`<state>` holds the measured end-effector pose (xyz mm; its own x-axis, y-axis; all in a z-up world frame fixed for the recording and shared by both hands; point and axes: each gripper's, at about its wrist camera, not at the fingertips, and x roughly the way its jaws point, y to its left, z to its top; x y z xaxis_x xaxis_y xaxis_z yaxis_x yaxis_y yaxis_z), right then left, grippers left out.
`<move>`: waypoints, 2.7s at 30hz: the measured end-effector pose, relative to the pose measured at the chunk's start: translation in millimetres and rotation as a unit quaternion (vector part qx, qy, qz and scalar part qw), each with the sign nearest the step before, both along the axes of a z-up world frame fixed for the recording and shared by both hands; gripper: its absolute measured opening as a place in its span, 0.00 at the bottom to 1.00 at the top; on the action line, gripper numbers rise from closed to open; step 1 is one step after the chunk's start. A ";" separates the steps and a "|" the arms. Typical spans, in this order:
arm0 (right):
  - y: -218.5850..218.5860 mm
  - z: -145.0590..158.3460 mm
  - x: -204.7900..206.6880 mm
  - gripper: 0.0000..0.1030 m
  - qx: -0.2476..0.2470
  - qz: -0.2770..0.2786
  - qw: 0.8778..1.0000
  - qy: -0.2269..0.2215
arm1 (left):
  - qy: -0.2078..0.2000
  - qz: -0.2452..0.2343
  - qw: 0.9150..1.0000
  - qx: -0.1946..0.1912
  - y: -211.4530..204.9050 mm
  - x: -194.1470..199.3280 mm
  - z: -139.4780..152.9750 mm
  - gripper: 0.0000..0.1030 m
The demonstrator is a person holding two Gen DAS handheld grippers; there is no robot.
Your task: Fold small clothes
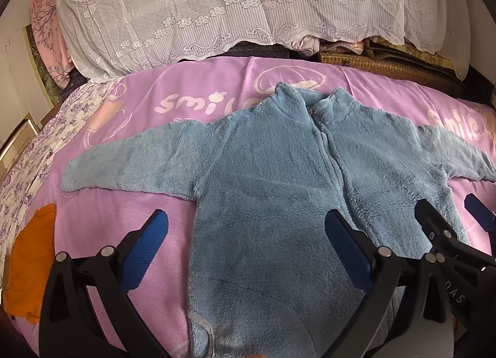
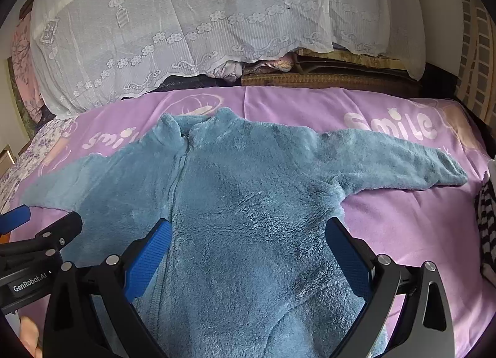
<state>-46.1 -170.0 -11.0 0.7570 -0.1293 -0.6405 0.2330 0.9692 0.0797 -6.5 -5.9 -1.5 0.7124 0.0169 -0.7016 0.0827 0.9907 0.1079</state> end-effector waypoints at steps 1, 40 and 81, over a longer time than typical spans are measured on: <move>-0.1 -0.1 0.5 0.97 0.000 0.000 1.000 0.001 | 0.000 0.000 1.000 0.000 0.1 -0.1 0.0 0.96; 0.9 -6.1 3.4 0.97 -0.005 -0.003 1.000 0.007 | 0.004 -0.003 1.000 0.000 -2.6 0.0 -4.0 0.96; -284.6 -48.2 -34.7 0.95 0.284 -0.238 0.928 -0.024 | 0.077 -0.106 0.991 0.037 -80.5 19.9 -5.1 0.96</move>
<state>-80.7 -454.6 -59.2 0.7294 -0.1081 -0.6755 0.6081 0.5547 0.5679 13.4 -86.3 -6.6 0.5897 -0.0651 -0.8050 0.3089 0.9391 0.1503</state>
